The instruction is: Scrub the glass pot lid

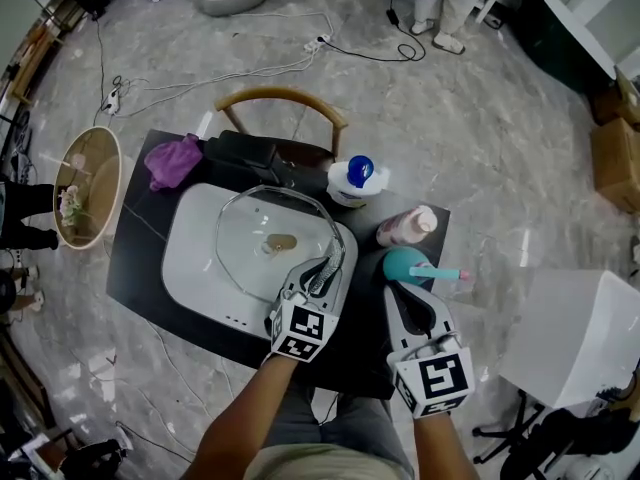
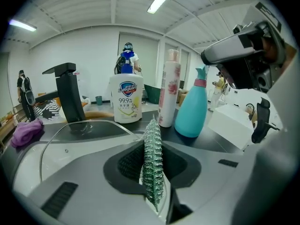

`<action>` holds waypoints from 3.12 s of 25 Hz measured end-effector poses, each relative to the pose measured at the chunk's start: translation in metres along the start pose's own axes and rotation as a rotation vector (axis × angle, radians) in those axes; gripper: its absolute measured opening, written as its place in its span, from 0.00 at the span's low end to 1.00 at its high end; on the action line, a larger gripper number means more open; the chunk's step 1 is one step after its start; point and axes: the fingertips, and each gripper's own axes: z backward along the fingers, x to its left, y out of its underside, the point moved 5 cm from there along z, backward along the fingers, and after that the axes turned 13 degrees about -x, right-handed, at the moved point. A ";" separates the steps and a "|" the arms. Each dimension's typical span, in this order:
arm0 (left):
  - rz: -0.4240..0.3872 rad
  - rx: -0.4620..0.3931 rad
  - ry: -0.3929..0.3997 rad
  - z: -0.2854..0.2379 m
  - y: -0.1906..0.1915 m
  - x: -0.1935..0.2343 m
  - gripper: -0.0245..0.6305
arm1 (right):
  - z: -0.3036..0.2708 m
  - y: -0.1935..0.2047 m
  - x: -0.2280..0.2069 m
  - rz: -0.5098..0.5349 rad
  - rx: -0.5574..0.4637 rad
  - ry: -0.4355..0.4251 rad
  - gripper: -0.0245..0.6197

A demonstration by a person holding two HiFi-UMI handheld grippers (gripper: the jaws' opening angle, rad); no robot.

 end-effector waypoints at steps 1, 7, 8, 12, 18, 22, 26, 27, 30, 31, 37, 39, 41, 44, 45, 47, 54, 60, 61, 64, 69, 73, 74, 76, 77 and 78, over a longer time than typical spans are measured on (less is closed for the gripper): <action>-0.003 -0.001 -0.001 0.000 0.000 0.001 0.18 | 0.001 0.000 -0.001 0.000 0.000 0.001 0.08; -0.006 -0.008 -0.031 0.008 0.002 0.018 0.18 | 0.001 0.000 0.004 0.005 0.002 -0.004 0.08; -0.006 -0.008 -0.038 0.010 0.003 0.023 0.18 | 0.001 0.001 0.006 0.006 0.003 -0.007 0.08; -0.003 0.009 -0.082 0.020 0.013 0.047 0.18 | -0.004 0.003 0.016 0.013 0.011 -0.023 0.08; -0.011 0.050 -0.174 0.053 0.036 0.098 0.18 | -0.013 0.004 0.033 0.023 0.023 -0.050 0.08; -0.013 0.082 -0.231 0.073 0.053 0.133 0.18 | -0.019 0.006 0.043 0.028 0.029 -0.064 0.08; -0.037 0.120 -0.302 0.096 0.064 0.165 0.18 | -0.025 0.006 0.051 0.033 0.035 -0.074 0.08; -0.040 0.127 -0.323 0.102 0.066 0.173 0.18 | -0.026 0.007 0.053 0.034 0.037 -0.075 0.08; -0.048 0.141 -0.380 0.116 0.067 0.189 0.18 | -0.029 0.007 0.057 0.036 0.040 -0.081 0.08; -0.053 0.144 -0.393 0.119 0.066 0.192 0.18 | -0.031 0.006 0.059 0.037 0.041 -0.083 0.08; -0.089 0.155 -0.418 0.122 0.062 0.195 0.18 | -0.036 0.004 0.063 0.041 0.046 -0.091 0.08; -0.082 0.152 -0.416 0.122 0.063 0.194 0.18 | -0.038 0.004 0.064 0.041 0.045 -0.093 0.08; -0.074 0.150 -0.412 0.121 0.064 0.193 0.18 | -0.039 0.005 0.064 0.039 0.046 -0.094 0.08; -0.064 0.148 -0.401 0.117 0.064 0.188 0.18 | -0.038 0.005 0.064 0.029 0.058 -0.089 0.08; -0.062 0.147 -0.395 0.115 0.064 0.185 0.18 | -0.038 0.006 0.062 0.031 0.055 -0.090 0.08; -0.057 0.146 -0.383 0.111 0.064 0.176 0.18 | -0.037 0.006 0.060 0.034 0.045 -0.091 0.08; -0.027 0.148 -0.276 0.084 0.067 0.119 0.18 | -0.029 0.010 0.047 0.020 0.040 -0.069 0.08; -0.015 0.153 -0.118 0.055 0.070 0.043 0.18 | -0.017 0.015 0.033 0.012 0.035 -0.051 0.08; -0.017 0.148 -0.090 0.050 0.068 0.030 0.18 | -0.015 0.015 0.030 0.009 0.035 -0.048 0.08; -0.023 0.136 -0.016 0.036 0.061 -0.006 0.18 | -0.008 0.017 0.023 0.001 0.030 -0.036 0.08; -0.031 0.124 0.048 0.023 0.049 -0.043 0.18 | 0.003 0.018 0.010 -0.007 0.025 -0.015 0.08; -0.016 0.124 0.033 0.023 0.049 -0.038 0.18 | 0.008 0.019 0.004 -0.011 0.023 -0.010 0.08; -0.017 0.124 0.033 0.023 0.048 -0.036 0.18 | 0.009 0.019 0.003 -0.012 0.022 -0.009 0.08; -0.026 0.124 0.035 0.024 0.047 -0.035 0.18 | 0.010 0.020 0.003 -0.015 0.021 -0.007 0.08; -0.030 0.125 0.036 0.024 0.048 -0.034 0.18 | 0.010 0.020 0.003 -0.014 0.020 -0.008 0.08; -0.031 0.125 0.034 0.025 0.048 -0.033 0.18 | 0.010 0.020 0.004 -0.013 0.021 -0.010 0.08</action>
